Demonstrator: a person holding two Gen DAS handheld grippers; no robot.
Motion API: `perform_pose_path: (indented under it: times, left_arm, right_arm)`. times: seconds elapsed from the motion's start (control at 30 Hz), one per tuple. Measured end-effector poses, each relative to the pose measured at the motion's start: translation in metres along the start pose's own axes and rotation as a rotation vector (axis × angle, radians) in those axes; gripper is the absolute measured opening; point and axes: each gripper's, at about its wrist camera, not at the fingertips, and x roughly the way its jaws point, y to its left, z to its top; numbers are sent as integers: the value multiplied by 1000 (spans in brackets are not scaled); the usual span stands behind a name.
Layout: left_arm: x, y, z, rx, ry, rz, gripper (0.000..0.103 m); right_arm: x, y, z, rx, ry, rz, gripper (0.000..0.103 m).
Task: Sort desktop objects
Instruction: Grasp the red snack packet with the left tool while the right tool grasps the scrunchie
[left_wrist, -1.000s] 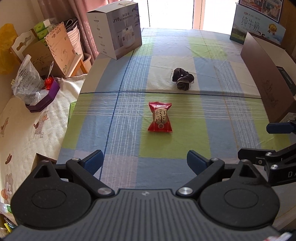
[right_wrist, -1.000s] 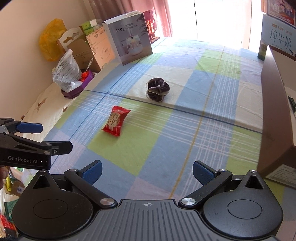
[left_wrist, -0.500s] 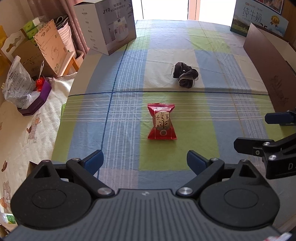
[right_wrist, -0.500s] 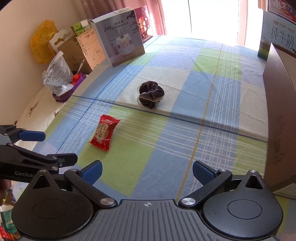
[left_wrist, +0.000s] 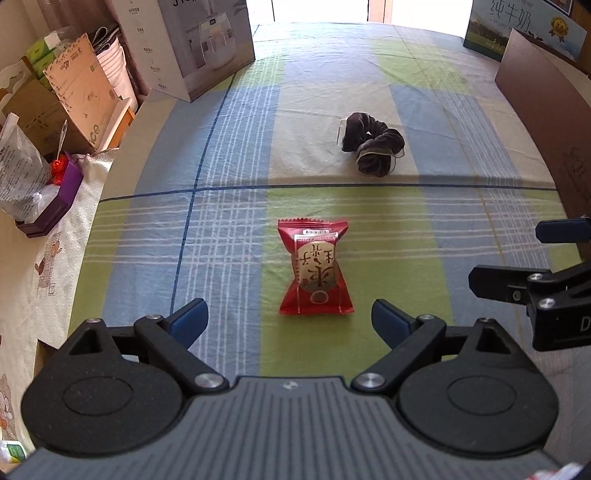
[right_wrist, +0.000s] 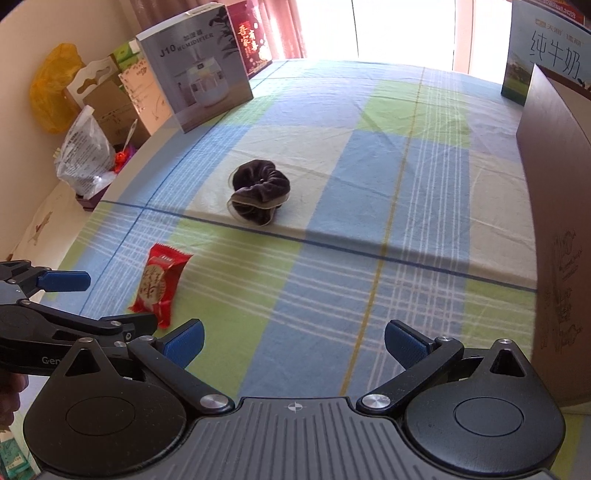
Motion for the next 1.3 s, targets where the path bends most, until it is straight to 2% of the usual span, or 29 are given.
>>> perform_pose_path:
  times: [0.2, 0.27, 0.4, 0.47, 0.57, 0.7, 0.93, 1.13, 1.2, 1.3]
  left_arm:
    - [16, -2, 12, 9, 0, -11, 85]
    - [22, -3, 15, 16, 4, -23, 74]
    - [31, -2, 18, 22, 16, -46, 61]
    - [34, -1, 19, 24, 15, -57, 44]
    - [39, 5, 21, 13, 10, -49, 31]
    - [44, 25, 28, -35, -2, -21, 26]
    - [54, 52, 38, -88, -11, 23, 26]
    - [59, 57, 45, -112, -19, 25, 26]
    - [60, 57, 46, -117, -20, 23, 26]
    - [61, 58, 48, -125, -20, 20, 27]
  right_arm:
    - [10, -3, 11, 5, -5, -9, 101]
    - [14, -3, 14, 4, -8, -11, 101]
    - [21, -1, 22, 3, -15, -2, 101]
    - [24, 0, 27, -2, -21, 4, 101]
    - [29, 4, 33, -19, -33, 15, 101]
    - [38, 12, 41, -52, -57, 16, 101]
    - [59, 25, 59, -122, -111, 12, 101]
    - [79, 31, 72, -175, -118, 8, 78]
    - [86, 30, 74, -183, -105, 11, 65]
    - [92, 28, 74, -177, -88, 26, 51]
